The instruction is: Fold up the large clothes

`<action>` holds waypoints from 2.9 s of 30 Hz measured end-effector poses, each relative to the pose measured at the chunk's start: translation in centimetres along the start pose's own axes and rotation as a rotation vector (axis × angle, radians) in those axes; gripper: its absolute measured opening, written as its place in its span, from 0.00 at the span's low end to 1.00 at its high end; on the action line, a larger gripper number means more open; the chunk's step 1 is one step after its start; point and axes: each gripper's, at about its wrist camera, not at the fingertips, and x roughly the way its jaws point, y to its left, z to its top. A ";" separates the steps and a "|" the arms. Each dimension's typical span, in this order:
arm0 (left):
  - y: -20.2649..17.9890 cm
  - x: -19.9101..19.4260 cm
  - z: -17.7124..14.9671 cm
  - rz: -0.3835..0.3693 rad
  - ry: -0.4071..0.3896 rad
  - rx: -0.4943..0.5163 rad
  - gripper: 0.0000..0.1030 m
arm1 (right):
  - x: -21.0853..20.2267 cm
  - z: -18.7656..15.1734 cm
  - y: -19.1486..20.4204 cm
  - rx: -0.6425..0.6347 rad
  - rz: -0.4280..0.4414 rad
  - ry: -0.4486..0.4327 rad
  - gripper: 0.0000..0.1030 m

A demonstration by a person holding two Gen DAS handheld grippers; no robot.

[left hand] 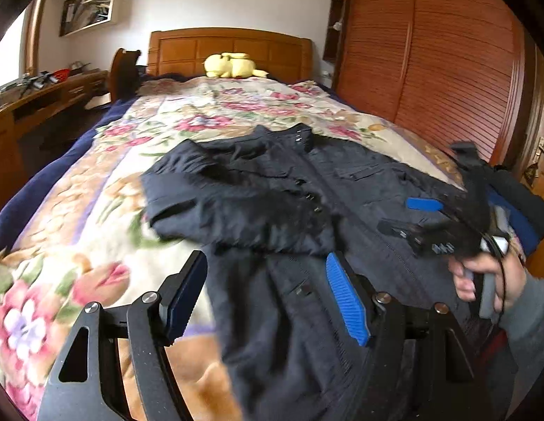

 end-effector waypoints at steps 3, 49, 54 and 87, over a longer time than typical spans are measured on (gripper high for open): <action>0.9 -0.7 -0.9 0.021 0.003 -0.008 0.69 | 2.6 1.1 0.5 0.005 0.040 0.040 0.95; 1.9 -3.4 -3.5 0.072 -0.003 -0.055 0.69 | -2.1 2.5 1.3 -0.071 0.089 -0.193 0.08; 0.4 -2.7 -3.1 0.047 -0.010 -0.044 0.69 | -5.8 0.0 -1.7 -0.016 0.008 -0.197 0.08; -8.1 6.6 0.2 -0.060 0.055 0.081 0.69 | -13.3 -8.8 -9.4 0.161 -0.090 -0.135 0.42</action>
